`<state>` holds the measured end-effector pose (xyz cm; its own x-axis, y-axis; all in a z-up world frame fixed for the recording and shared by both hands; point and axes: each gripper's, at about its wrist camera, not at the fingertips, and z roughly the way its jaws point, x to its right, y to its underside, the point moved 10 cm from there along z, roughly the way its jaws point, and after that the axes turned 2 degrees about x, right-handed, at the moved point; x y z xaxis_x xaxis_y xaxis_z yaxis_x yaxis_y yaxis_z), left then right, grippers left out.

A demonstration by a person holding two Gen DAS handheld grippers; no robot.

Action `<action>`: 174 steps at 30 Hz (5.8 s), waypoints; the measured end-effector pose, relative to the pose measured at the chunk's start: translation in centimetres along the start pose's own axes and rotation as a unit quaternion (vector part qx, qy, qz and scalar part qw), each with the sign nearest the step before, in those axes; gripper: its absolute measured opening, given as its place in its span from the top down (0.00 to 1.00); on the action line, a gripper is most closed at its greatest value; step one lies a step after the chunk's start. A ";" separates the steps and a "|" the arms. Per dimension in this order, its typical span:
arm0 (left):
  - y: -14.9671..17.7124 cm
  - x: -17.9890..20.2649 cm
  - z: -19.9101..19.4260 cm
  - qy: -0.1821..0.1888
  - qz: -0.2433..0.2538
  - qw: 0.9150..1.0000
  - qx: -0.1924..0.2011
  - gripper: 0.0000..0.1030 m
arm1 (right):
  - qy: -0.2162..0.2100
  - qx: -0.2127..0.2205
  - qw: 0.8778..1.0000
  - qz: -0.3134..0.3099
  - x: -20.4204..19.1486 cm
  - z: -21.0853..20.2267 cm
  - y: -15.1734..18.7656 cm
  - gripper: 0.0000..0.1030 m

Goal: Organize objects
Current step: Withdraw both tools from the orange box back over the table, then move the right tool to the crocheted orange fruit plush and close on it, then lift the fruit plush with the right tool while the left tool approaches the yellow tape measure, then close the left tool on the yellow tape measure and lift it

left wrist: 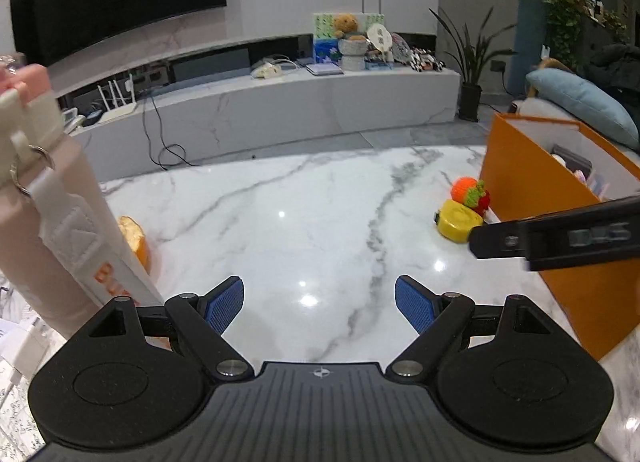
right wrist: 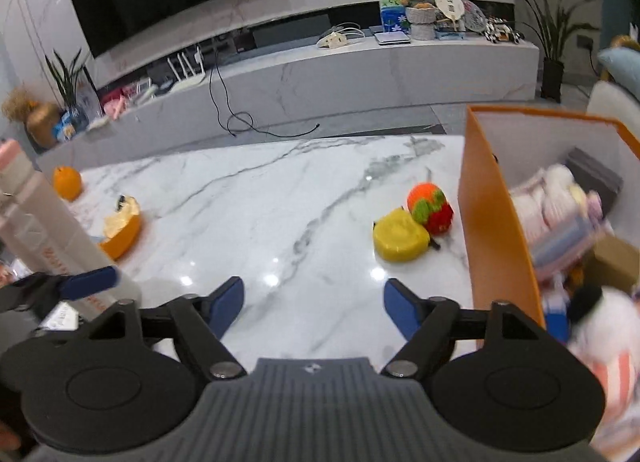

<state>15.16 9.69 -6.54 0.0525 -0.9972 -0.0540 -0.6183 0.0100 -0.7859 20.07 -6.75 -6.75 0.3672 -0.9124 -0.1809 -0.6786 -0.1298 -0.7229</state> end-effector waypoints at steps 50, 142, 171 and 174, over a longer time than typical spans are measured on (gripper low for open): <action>0.6 -0.9 0.5 0.035 -0.027 0.998 -0.042 0.05 | 0.247 -0.359 0.889 -0.140 8.1 19.6 -7.4 0.53; 0.3 13.1 14.8 0.150 0.149 0.956 -0.202 0.06 | -0.086 -0.263 0.961 -0.004 4.7 -5.8 14.7 0.58; 0.8 11.2 13.5 0.116 0.122 0.965 -0.203 0.23 | -0.085 -0.264 0.961 -0.011 5.3 -6.4 14.5 0.58; 0.6 11.1 13.4 0.124 0.112 0.967 -0.192 0.36 | -0.084 -0.260 0.962 -0.012 5.4 -6.4 14.3 0.58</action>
<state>25.91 -0.37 -15.86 -0.2764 -0.9610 -0.0105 -0.8408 0.2471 -0.4816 8.24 -16.05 -13.79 0.4545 -0.8368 -0.3053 -0.8790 -0.3660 -0.3055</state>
